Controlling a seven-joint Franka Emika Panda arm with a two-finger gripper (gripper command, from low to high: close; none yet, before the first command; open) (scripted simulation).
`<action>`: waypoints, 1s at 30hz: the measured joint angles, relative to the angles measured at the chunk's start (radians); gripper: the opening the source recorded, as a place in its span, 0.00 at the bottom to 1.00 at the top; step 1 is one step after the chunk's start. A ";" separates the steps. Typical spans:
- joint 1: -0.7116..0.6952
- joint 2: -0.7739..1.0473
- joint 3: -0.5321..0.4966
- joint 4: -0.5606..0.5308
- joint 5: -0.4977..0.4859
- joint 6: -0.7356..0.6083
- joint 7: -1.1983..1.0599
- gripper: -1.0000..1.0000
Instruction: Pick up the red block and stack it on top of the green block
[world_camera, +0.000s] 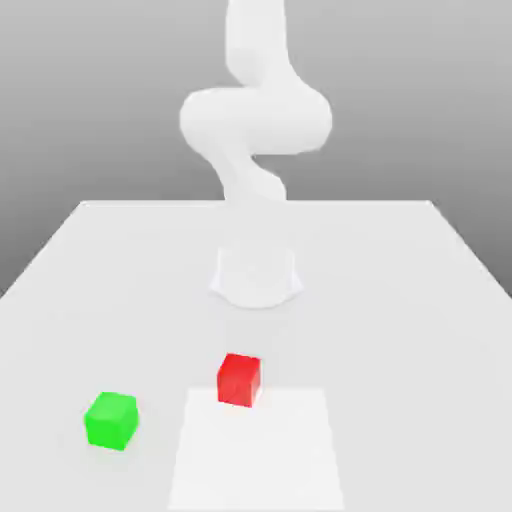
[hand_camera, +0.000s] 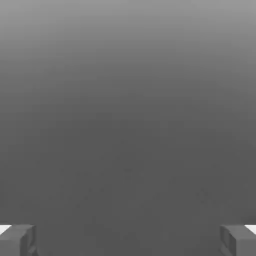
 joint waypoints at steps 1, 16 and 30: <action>-0.005 0.028 0.005 -0.034 -0.002 0.024 0.010 0.50; -0.078 0.480 0.017 -0.560 0.007 0.411 0.137 0.50; -0.081 0.898 -0.008 -0.586 -0.033 0.760 0.185 0.00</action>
